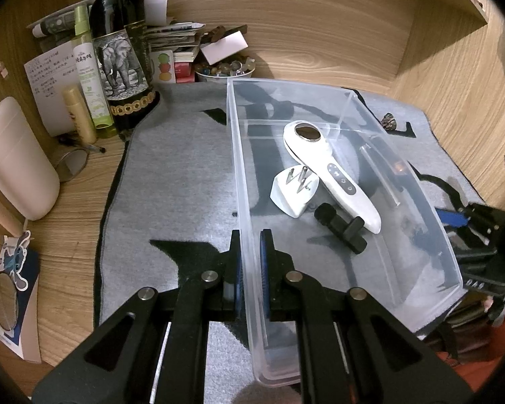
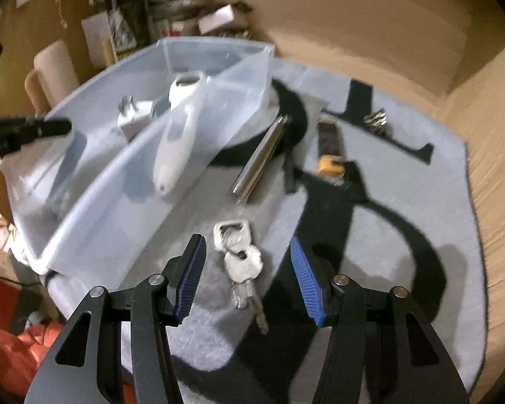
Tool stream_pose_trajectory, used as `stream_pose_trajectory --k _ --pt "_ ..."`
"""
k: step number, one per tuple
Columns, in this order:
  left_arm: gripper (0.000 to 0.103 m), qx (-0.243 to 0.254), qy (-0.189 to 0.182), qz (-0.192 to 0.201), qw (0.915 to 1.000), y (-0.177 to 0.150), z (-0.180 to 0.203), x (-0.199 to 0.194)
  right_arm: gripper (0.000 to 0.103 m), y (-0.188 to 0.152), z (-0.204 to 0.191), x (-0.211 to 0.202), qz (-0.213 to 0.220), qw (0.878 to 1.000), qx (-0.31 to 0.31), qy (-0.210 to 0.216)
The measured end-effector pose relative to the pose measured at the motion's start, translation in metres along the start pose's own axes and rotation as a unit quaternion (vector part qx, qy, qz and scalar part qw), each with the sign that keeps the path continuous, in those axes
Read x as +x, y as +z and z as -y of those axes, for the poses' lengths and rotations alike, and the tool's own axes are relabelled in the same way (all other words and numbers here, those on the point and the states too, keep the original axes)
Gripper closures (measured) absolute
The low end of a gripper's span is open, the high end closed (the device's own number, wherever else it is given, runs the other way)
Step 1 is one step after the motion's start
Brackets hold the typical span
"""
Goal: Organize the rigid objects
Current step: 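Reach the right tool to the keys and grasp them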
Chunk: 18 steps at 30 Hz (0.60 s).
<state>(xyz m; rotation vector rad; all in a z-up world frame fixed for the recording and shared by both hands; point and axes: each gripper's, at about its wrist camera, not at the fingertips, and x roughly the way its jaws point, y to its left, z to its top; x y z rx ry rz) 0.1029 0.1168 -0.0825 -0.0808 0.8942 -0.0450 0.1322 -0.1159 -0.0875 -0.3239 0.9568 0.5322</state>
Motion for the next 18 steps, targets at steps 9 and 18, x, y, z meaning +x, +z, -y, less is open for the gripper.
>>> stream_pose_trajectory --k 9,18 --pt "0.094 0.0 0.0 0.0 1.0 -0.0001 -0.0002 0.0 0.067 0.0002 0.0015 0.0096 0.006 1.0 0.007 0.01" --pt "0.094 0.0 0.0 0.0 1.0 -0.0003 -0.0008 -0.0003 0.08 0.0034 0.0053 0.0083 0.02 1.0 0.02 0.009"
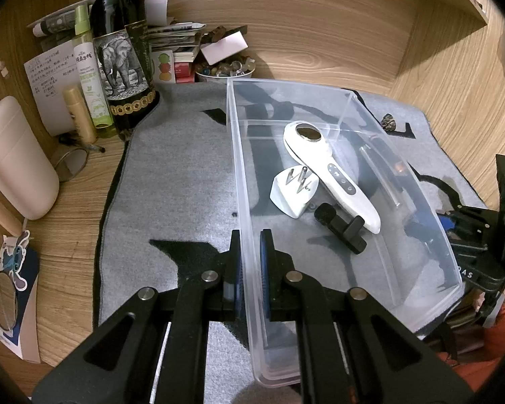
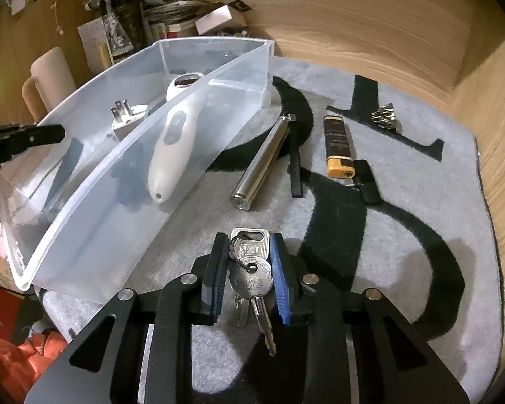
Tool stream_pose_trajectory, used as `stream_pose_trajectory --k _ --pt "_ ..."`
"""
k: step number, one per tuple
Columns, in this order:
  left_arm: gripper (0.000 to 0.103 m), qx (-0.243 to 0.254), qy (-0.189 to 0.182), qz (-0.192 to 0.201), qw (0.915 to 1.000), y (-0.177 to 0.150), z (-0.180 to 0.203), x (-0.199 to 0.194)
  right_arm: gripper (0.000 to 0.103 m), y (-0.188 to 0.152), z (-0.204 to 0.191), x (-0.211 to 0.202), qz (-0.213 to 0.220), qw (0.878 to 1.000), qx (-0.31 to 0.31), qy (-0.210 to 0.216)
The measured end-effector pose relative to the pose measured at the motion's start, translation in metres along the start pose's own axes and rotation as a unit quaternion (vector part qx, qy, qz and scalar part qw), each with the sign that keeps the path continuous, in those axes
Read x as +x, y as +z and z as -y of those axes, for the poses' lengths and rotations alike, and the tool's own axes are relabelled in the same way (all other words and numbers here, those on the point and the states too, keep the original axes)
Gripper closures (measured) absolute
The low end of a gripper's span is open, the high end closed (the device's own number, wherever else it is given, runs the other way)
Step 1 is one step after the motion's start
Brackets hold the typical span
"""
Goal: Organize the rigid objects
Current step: 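Reach the right tool to the keys and grasp them, then close the right tool firmly on the key ring and lift the keys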
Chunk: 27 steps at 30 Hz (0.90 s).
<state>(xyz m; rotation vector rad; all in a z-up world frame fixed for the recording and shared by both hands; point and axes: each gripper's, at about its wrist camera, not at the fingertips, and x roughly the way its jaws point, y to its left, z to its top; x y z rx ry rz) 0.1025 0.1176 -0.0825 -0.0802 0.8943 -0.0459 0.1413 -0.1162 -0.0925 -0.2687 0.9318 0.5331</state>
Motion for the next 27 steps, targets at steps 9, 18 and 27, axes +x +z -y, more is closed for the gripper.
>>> stream_pose_trajectory --k 9,18,27 --pt "0.094 0.0 0.0 0.001 1.0 0.0 0.001 0.0 0.081 0.015 0.009 -0.028 0.053 0.998 0.021 -0.01" --pt "0.094 0.001 0.0 0.002 1.0 0.001 0.002 -0.001 0.097 0.032 0.009 -0.054 0.101 0.994 0.022 -0.017" --pt "0.094 0.002 -0.002 0.007 1.0 0.002 0.002 -0.002 0.094 0.029 0.021 -0.041 0.059 0.998 0.039 -0.007"
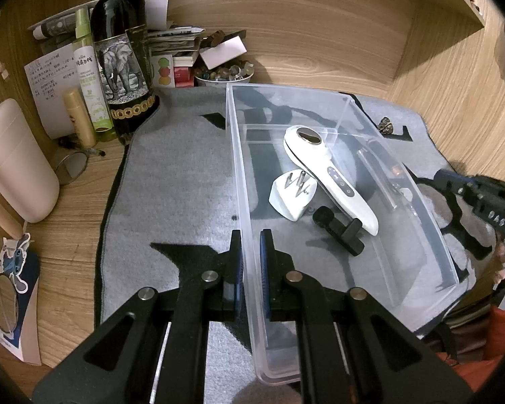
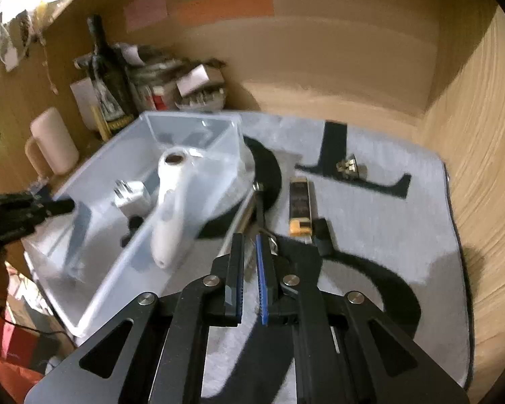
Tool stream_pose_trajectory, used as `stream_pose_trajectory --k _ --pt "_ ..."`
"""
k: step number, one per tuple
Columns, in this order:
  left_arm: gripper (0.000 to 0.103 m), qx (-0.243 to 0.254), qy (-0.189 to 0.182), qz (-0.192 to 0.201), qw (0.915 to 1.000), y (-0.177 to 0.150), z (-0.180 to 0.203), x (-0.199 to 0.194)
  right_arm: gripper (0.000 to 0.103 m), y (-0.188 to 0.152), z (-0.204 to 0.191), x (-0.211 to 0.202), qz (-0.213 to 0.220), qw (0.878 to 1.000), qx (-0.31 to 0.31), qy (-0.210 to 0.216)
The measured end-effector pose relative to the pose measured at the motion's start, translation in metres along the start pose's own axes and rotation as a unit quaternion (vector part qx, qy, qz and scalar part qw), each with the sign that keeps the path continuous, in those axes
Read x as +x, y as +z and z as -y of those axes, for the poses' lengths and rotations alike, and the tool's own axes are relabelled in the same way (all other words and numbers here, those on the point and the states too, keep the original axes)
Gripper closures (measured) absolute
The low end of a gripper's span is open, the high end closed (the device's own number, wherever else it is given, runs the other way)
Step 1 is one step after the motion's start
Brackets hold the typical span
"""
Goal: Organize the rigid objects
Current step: 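Close the right tool firmly on the key ring and lift the keys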
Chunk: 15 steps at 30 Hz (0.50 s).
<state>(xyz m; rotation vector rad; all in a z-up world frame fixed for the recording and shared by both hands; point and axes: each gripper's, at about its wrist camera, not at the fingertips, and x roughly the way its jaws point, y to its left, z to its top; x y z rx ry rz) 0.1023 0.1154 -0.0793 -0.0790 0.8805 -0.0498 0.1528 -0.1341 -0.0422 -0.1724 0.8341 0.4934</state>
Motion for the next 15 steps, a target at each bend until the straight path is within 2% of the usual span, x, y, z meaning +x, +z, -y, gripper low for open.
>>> stream_pose_trajectory --k 1,3,5,12,15 --pt "0.094 0.0 0.0 0.0 1.0 0.0 0.0 0.0 0.093 -0.002 0.001 0.005 -0.01 1.0 -0.001 0.0" --pt "0.094 0.0 -0.001 0.0 1.0 0.0 0.0 0.0 0.078 -0.006 0.002 0.014 -0.026 1.0 -0.002 -0.003" --pt "0.094 -0.001 0.0 0.0 1.0 0.0 0.0 0.0 0.073 -0.008 0.003 0.025 -0.04 0.999 -0.003 -0.012" --pt "0.094 0.0 -0.002 -0.002 1.0 0.0 0.001 0.002 0.068 -0.01 0.015 0.052 -0.078 0.997 0.011 -0.007" --pt "0.094 0.001 -0.002 -0.005 1.0 0.0 0.002 0.004 0.066 -0.011 0.012 0.058 -0.078 0.997 0.004 -0.011"
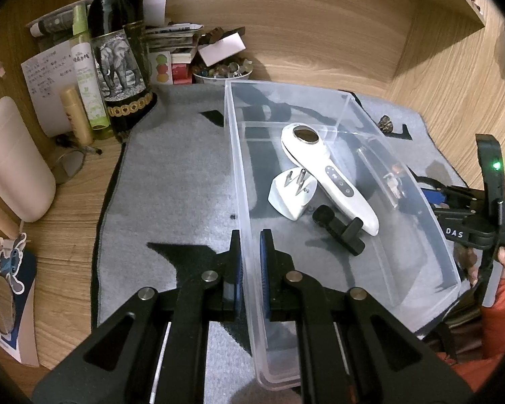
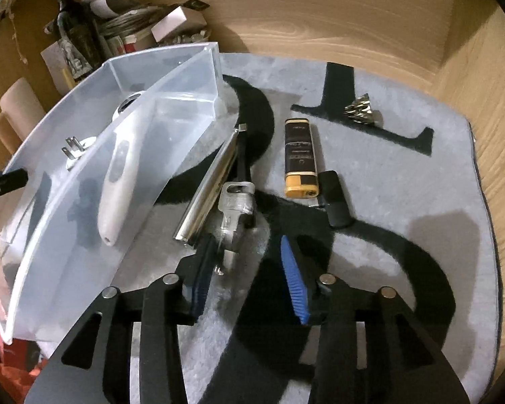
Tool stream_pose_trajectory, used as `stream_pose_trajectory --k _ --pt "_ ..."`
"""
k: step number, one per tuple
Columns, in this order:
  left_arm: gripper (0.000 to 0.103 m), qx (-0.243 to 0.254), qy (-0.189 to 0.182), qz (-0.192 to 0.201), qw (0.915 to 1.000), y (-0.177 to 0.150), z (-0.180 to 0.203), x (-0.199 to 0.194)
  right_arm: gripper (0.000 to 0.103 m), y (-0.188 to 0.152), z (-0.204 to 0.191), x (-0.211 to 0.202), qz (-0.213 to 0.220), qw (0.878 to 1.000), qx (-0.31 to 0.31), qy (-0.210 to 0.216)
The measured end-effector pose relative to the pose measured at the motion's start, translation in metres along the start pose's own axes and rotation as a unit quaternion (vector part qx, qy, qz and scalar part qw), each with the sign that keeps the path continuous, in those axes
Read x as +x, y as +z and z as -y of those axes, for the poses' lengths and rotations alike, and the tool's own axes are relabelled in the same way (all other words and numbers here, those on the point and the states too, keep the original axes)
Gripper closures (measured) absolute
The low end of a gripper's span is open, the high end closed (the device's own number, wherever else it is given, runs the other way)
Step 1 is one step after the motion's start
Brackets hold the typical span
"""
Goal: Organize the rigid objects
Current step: 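Close the right tool firmly on the key ring and lift the keys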
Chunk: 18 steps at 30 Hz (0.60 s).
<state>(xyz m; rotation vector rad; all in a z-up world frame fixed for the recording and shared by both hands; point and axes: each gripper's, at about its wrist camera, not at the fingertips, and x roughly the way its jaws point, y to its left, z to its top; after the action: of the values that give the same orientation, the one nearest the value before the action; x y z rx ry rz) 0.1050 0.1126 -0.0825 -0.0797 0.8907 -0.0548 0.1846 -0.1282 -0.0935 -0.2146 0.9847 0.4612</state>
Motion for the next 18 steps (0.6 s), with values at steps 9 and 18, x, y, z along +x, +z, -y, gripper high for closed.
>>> stream_pose_trajectory --k 9,18 --pt "0.094 0.0 -0.001 0.0 1.0 0.0 -0.001 0.001 0.081 0.002 -0.009 0.003 0.017 1.0 -0.025 -0.007" --pt "0.094 0.0 0.0 0.0 1.0 0.001 -0.001 0.002 0.084 -0.001 -0.013 -0.002 0.036 0.999 -0.025 -0.002"
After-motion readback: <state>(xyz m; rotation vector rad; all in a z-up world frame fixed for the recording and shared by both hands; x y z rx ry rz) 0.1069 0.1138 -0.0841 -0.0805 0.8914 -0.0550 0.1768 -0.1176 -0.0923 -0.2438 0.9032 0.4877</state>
